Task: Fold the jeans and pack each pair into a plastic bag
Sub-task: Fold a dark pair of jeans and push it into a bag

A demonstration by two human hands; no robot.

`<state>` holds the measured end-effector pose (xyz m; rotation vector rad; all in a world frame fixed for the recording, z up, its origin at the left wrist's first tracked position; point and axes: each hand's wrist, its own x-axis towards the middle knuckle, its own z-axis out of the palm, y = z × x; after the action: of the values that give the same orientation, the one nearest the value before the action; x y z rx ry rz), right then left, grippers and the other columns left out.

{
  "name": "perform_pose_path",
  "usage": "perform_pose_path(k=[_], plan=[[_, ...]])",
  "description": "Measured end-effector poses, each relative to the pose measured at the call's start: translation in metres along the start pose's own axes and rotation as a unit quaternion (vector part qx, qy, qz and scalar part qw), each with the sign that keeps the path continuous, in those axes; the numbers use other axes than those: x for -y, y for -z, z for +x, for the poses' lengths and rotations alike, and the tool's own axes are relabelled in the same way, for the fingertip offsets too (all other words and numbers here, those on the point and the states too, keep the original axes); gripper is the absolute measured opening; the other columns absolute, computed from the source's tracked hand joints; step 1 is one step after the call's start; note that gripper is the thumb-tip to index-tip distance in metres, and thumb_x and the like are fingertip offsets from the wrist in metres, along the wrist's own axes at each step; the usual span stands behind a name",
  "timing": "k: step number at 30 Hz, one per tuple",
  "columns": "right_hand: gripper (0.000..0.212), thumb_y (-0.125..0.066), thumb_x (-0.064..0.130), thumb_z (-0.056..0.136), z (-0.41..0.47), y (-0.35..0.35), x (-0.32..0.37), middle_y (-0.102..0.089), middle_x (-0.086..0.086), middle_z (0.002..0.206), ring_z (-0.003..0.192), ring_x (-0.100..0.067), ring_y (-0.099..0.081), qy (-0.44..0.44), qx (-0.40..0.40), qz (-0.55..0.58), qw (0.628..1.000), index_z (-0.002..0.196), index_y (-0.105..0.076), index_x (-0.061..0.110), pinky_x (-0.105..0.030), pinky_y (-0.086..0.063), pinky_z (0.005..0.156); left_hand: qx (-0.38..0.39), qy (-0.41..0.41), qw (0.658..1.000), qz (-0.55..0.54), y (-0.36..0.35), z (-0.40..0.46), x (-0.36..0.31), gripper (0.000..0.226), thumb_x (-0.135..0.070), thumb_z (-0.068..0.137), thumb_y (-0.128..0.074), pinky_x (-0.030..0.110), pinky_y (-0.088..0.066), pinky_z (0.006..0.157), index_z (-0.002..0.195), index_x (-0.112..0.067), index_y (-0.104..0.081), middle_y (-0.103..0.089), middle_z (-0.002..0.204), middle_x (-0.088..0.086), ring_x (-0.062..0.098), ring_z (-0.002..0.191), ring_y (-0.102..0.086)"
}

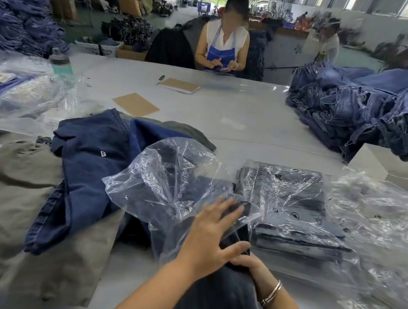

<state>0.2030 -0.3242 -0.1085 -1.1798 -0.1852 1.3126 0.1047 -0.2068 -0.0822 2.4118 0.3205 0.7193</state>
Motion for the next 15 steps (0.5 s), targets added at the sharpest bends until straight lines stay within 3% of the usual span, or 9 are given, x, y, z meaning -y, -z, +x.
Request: perform_pose_path(k=[3, 6, 7, 9, 11, 13, 15], plan=[[0.036, -0.053, -0.006, 0.069, 0.005, -0.006, 0.0, -0.073, -0.014, 0.088, 0.078, -0.018, -0.071, 0.007, 0.008, 0.034, 0.999, 0.105, -0.059, 0.0, -0.023, -0.055, 0.065, 0.024, 0.0, 1.0, 0.004, -0.013, 0.011, -0.005, 0.03, -0.026, 0.095, -0.055, 0.036, -0.004, 0.12, 0.124, -0.029, -0.064, -0.028, 0.154, -0.007, 0.009, 0.146, -0.01], [0.037, -0.046, -0.008, 0.083, 0.004, -0.014, -0.001, -0.064, -0.021, 0.118, 0.093, -0.003, -0.067, 0.098, 0.043, -0.005, 0.994, 0.116, -0.052, 0.009, -0.007, -0.047, 0.083, 0.016, -0.022, 0.998, -0.062, -0.022, -0.002, -0.011, 0.025, -0.017, 0.093, -0.057, 0.028, -0.004, 0.119, 0.112, -0.024, -0.071, -0.041, 0.143, -0.014, -0.002, 0.139, -0.02], [0.035, -0.053, 0.001, 0.08, 0.005, -0.012, -0.003, -0.067, -0.018, 0.112, 0.092, -0.002, -0.067, 0.117, 0.058, -0.025, 0.991, 0.114, -0.052, 0.011, -0.003, -0.044, 0.083, 0.027, -0.022, 0.994, -0.099, -0.022, -0.008, -0.013, 0.026, -0.017, 0.092, -0.057, 0.024, -0.005, 0.118, 0.112, -0.025, -0.071, -0.046, 0.138, -0.017, -0.006, 0.137, -0.026], [0.033, -0.063, 0.013, 0.06, 0.002, -0.004, -0.009, -0.07, -0.01, 0.068, 0.062, -0.005, -0.068, 0.062, 0.016, -0.026, 0.998, 0.092, -0.056, 0.009, -0.01, -0.052, 0.057, 0.086, -0.037, 0.982, -0.163, -0.019, -0.022, -0.017, 0.029, -0.02, 0.09, -0.055, 0.02, -0.009, 0.116, 0.114, -0.028, -0.07, -0.057, 0.129, -0.016, -0.01, 0.13, -0.038], [0.015, -0.059, -0.001, 0.066, -0.001, 0.002, -0.013, -0.065, -0.005, 0.053, 0.055, -0.009, -0.064, 0.072, -0.025, -0.048, 0.996, 0.079, -0.055, 0.004, -0.016, -0.051, 0.046, 0.108, -0.064, 0.979, -0.163, -0.014, -0.031, -0.018, 0.031, -0.022, 0.088, -0.054, 0.027, -0.027, 0.112, 0.114, -0.03, -0.069, -0.066, 0.118, -0.012, -0.005, 0.119, -0.051], [0.016, -0.058, -0.01, 0.076, 0.003, 0.003, -0.013, -0.071, -0.003, 0.066, 0.074, -0.016, -0.067, 0.106, -0.033, -0.112, 0.988, 0.081, -0.061, 0.005, -0.016, -0.052, 0.056, 0.022, -0.063, 0.99, -0.127, -0.01, -0.027, -0.015, 0.029, -0.014, 0.086, -0.057, 0.036, -0.043, 0.099, 0.109, -0.024, -0.07, -0.065, 0.115, -0.007, 0.005, 0.112, -0.056], [0.022, -0.07, 0.0, 0.07, 0.002, -0.006, -0.01, -0.074, -0.003, 0.083, 0.084, -0.014, -0.069, 0.096, 0.002, -0.155, 0.983, 0.09, -0.068, 0.007, -0.019, -0.053, 0.067, -0.048, -0.029, 0.998, -0.036, -0.007, -0.017, -0.011, 0.031, -0.027, 0.087, -0.059, 0.04, -0.039, 0.106, 0.117, -0.026, -0.067, -0.053, 0.134, -0.003, 0.013, 0.127, -0.045]])
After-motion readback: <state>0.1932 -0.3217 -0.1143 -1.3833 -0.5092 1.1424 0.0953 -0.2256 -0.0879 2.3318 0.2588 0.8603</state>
